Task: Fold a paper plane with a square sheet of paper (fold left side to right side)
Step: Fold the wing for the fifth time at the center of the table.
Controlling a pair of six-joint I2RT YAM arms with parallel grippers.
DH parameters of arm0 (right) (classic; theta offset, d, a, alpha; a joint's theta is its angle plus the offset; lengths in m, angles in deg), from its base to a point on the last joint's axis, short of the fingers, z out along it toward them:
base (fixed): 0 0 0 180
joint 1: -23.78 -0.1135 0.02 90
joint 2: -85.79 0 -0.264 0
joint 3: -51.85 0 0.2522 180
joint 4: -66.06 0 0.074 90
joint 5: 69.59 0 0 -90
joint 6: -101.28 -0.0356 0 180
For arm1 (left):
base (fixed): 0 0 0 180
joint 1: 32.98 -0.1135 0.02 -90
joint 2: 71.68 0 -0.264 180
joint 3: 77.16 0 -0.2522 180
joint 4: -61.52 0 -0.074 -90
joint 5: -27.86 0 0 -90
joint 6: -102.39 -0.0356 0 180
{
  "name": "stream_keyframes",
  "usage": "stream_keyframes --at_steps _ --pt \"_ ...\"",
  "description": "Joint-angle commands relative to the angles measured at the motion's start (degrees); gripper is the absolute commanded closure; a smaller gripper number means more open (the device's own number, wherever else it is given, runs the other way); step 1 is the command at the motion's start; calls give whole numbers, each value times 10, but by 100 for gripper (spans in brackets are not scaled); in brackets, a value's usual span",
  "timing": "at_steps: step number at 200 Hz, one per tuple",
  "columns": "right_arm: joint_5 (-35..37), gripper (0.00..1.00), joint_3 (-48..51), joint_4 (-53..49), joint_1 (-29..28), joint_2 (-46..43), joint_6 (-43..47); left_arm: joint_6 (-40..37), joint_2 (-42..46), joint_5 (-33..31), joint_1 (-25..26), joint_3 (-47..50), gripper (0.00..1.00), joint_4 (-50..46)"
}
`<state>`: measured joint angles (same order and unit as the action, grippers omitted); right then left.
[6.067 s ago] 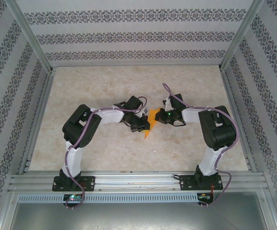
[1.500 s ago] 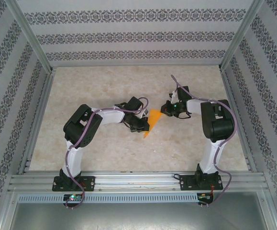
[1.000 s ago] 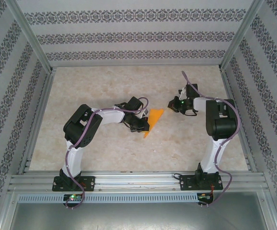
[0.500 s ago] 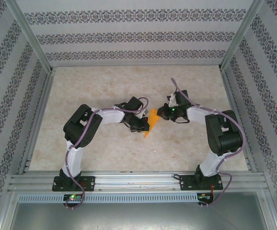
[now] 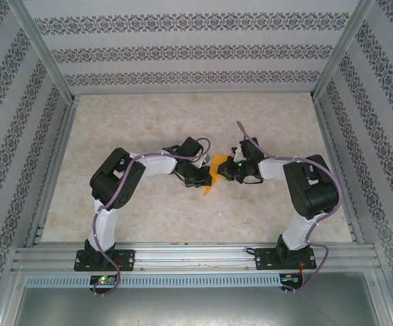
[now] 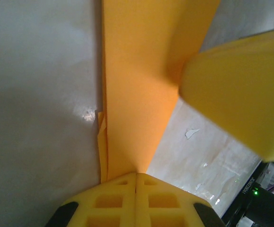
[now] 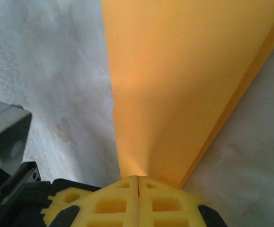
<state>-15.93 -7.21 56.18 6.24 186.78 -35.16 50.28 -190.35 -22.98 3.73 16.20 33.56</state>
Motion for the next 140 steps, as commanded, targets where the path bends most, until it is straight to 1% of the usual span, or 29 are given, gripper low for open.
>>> stream_keyframes --at_steps 1,85,140 --pt "-7 100 7 21 -8 7 -14 -2 -39 -71 8 31 100 -97" --pt "-4 100 21 17 -21 28 -12 -2 -40 -66 8 24 100 -97" --pt "25 100 35 -15 -18 45 19 1 -25 -47 7 -14 100 -101"
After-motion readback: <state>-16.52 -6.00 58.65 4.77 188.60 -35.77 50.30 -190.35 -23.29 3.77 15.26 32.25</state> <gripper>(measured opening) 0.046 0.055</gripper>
